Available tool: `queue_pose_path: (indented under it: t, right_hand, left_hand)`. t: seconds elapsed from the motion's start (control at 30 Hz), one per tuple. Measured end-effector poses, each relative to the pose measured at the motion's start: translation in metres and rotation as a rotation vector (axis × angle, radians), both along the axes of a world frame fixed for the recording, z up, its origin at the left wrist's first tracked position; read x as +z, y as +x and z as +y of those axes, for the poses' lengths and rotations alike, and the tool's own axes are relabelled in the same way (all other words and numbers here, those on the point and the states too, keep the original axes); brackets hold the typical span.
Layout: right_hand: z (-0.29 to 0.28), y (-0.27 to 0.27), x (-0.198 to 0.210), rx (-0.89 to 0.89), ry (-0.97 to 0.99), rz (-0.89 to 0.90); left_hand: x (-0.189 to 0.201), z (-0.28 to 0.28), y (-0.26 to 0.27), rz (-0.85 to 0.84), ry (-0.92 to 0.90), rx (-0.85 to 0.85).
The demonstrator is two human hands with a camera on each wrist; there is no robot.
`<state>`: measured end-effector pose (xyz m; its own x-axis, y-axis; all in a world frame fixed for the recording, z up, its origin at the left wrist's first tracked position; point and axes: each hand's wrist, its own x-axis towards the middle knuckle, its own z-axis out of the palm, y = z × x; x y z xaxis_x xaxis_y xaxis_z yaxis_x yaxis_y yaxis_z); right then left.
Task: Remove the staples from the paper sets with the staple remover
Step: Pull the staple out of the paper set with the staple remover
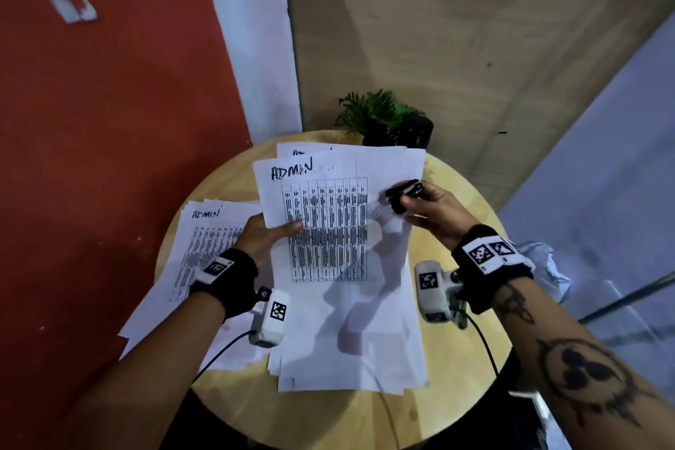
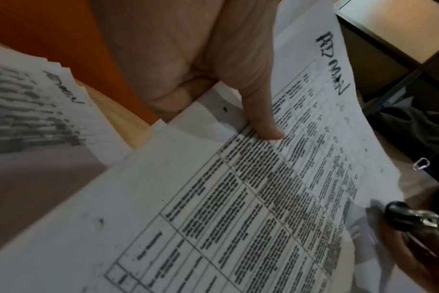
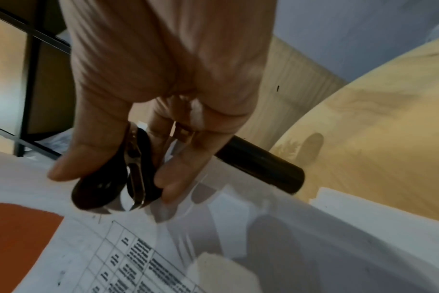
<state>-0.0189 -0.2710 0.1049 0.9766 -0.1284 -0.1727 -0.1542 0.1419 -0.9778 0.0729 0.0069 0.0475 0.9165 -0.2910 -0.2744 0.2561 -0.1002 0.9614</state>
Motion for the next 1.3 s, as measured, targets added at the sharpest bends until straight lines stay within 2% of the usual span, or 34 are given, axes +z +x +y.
queue_pose_path:
  t: [0.1, 0.27, 0.33, 0.4, 0.47, 0.57, 0.63, 0.73, 0.83, 0.93, 1.0, 1.3]
  right_hand:
    - [0.004, -0.002, 0.015, 0.02, -0.018, -0.059]
    - [0.01, -0.009, 0.051, 0.028, -0.044, -0.153]
    - [0.012, -0.014, 0.068, 0.034, -0.051, -0.202]
    - [0.015, -0.02, 0.082, 0.044, -0.054, -0.241]
    - [0.018, -0.028, 0.092, 0.057, -0.067, -0.273]
    - [0.024, -0.039, 0.104, 0.077, -0.088, -0.305]
    - [0.028, -0.045, 0.111, 0.085, -0.085, -0.326]
    - [0.031, -0.053, 0.117, 0.087, -0.076, -0.365]
    - [0.033, -0.06, 0.119, 0.076, -0.042, -0.389]
    - [0.035, -0.065, 0.12, 0.072, -0.034, -0.402]
    - [0.036, -0.067, 0.121, 0.065, -0.026, -0.41]
    - [0.037, -0.073, 0.115, 0.047, 0.081, -0.423]
  left_hand:
    - [0.016, 0.005, -0.002, -0.066, -0.04, 0.02]
    - [0.067, 0.021, 0.019, -0.306, 0.047, 0.213]
    - [0.099, 0.02, 0.025, -0.454, 0.001, 0.363]
    - [0.137, 0.017, 0.024, -0.696, -0.009, 0.428]
    - [0.171, 0.01, 0.01, -0.939, 0.094, 0.318]
    - [0.207, -0.006, -0.016, -1.17, 0.495, -0.019]
    - [0.225, -0.016, -0.029, -1.181, 0.669, -0.141]
    - [0.237, -0.027, -0.036, -1.175, 0.734, -0.152]
    - [0.24, -0.031, -0.041, -1.158, 0.611, -0.186]
    - [0.24, -0.035, -0.044, -1.056, 0.449, -0.277]
    - [0.242, -0.036, -0.043, -1.001, 0.403, -0.307]
    - [0.244, -0.029, -0.043, -0.946, 0.521, -0.43]
